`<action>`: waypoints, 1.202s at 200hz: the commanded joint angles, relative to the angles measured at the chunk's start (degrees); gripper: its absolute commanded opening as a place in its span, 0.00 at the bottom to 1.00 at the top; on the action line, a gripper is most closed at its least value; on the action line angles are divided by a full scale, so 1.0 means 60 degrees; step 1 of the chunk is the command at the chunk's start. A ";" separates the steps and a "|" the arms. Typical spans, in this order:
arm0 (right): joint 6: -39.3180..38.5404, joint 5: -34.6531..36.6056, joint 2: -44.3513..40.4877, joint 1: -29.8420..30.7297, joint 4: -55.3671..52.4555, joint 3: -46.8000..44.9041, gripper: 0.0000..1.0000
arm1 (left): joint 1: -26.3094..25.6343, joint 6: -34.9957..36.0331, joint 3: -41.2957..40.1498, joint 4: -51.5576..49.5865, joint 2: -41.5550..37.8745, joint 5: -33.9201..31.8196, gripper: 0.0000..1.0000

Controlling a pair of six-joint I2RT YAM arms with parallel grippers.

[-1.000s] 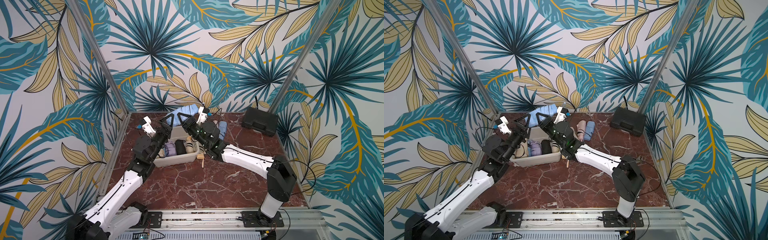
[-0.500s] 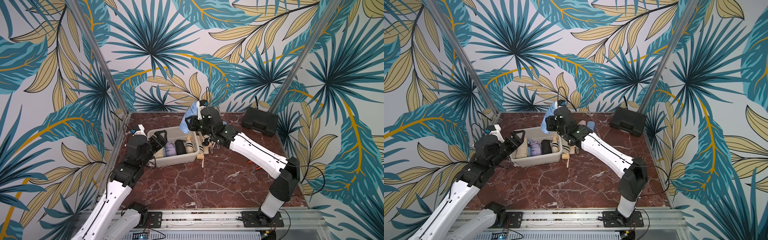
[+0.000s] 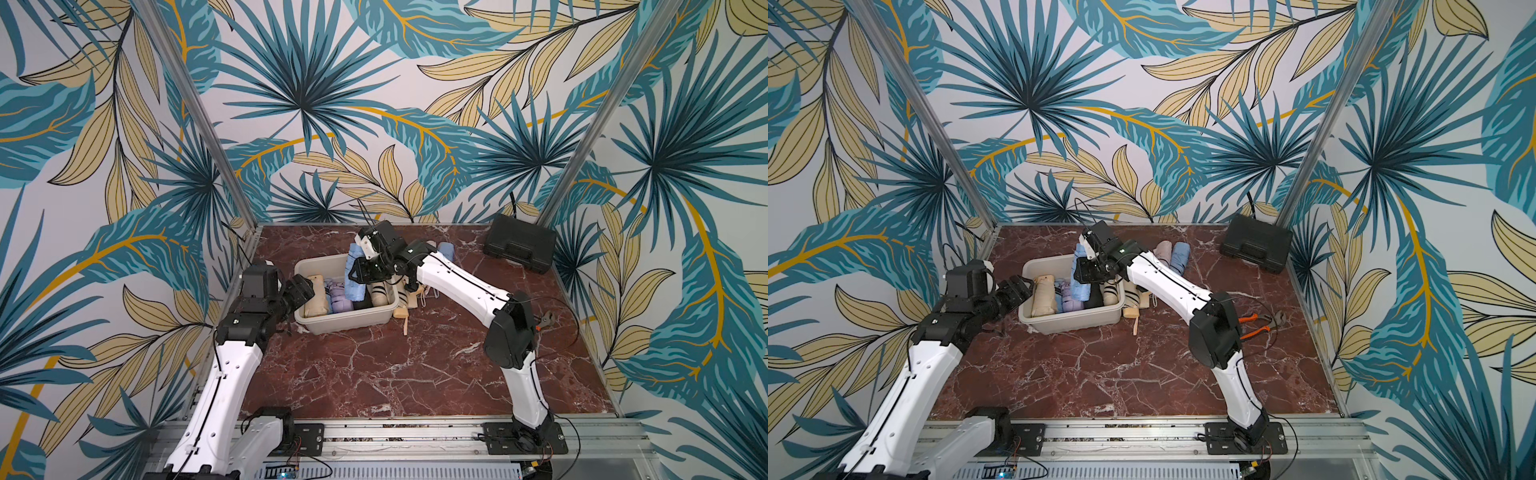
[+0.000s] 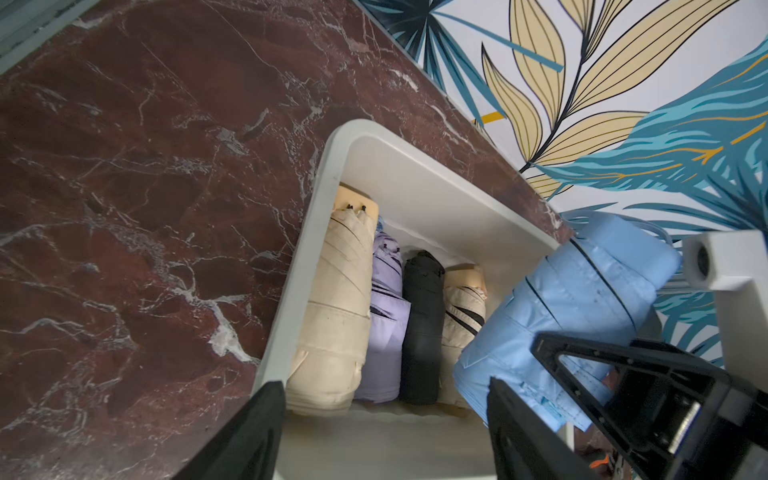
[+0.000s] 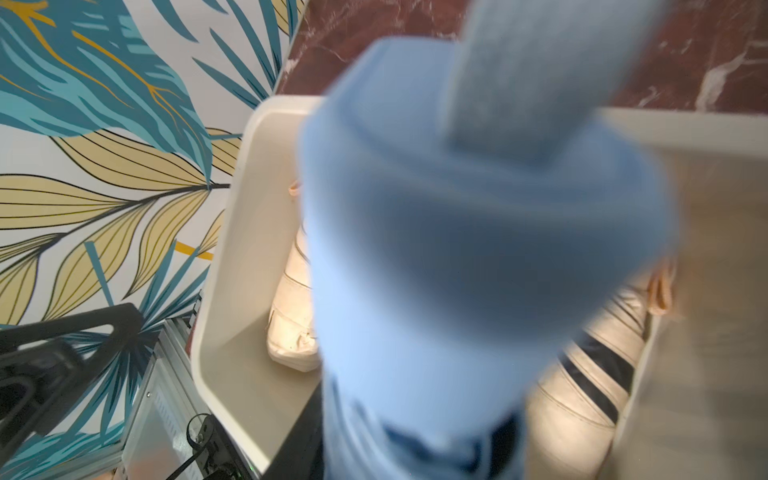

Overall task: Put the umbrella into the storage box
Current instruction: Place the umbrella in the storage box, then adjust the storage box at the center of the board.

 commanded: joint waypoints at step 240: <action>-0.1573 0.1625 0.0070 0.0655 -0.0172 0.1310 0.74 | 0.0491 0.2565 0.0052 0.2879 0.3262 0.0560 0.38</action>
